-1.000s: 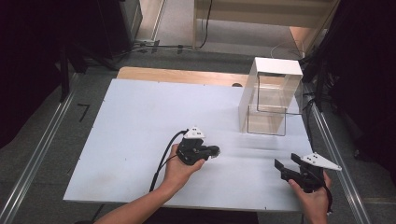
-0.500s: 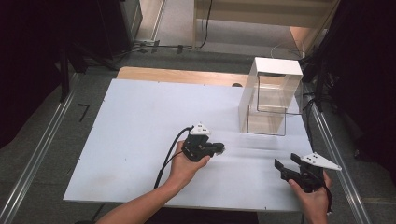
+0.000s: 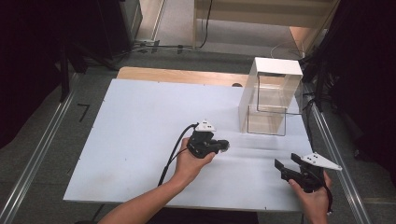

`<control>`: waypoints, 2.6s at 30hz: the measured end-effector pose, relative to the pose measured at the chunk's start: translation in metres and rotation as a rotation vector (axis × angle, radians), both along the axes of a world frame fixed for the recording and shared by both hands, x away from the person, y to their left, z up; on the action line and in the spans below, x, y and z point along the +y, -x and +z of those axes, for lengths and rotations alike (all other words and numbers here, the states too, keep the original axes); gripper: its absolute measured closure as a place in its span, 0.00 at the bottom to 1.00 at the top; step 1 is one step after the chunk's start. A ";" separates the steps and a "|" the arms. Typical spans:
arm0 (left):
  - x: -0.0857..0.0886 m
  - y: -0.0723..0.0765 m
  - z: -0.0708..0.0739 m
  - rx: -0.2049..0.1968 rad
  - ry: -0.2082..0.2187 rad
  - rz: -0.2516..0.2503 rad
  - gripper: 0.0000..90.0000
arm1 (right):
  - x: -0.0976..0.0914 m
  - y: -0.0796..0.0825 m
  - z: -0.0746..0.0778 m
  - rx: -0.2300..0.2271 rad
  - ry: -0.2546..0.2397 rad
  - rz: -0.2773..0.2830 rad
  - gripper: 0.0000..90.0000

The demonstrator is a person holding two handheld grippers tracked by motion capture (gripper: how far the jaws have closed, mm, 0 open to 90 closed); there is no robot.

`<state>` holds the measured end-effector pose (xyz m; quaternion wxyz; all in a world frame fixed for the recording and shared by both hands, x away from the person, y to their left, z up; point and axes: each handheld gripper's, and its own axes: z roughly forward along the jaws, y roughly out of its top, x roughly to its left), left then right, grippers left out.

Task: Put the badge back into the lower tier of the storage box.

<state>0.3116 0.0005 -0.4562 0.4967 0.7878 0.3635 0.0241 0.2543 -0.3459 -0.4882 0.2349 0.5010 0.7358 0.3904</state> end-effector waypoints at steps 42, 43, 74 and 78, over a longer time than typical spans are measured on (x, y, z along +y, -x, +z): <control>-0.044 -0.027 0.014 0.004 -0.001 -0.036 0.99 | 0.000 0.000 0.000 -0.003 -0.006 0.011 0.27; -0.044 -0.027 0.015 0.003 -0.003 -0.037 0.99 | 0.000 0.000 0.000 -0.004 -0.006 0.011 0.27; -0.060 -0.045 0.029 -0.011 -0.005 -0.026 0.99 | 0.000 0.000 0.000 -0.003 -0.011 0.011 0.28; -0.062 -0.048 0.030 -0.011 -0.003 -0.025 0.99 | -0.001 0.000 0.000 -0.003 -0.012 0.010 0.28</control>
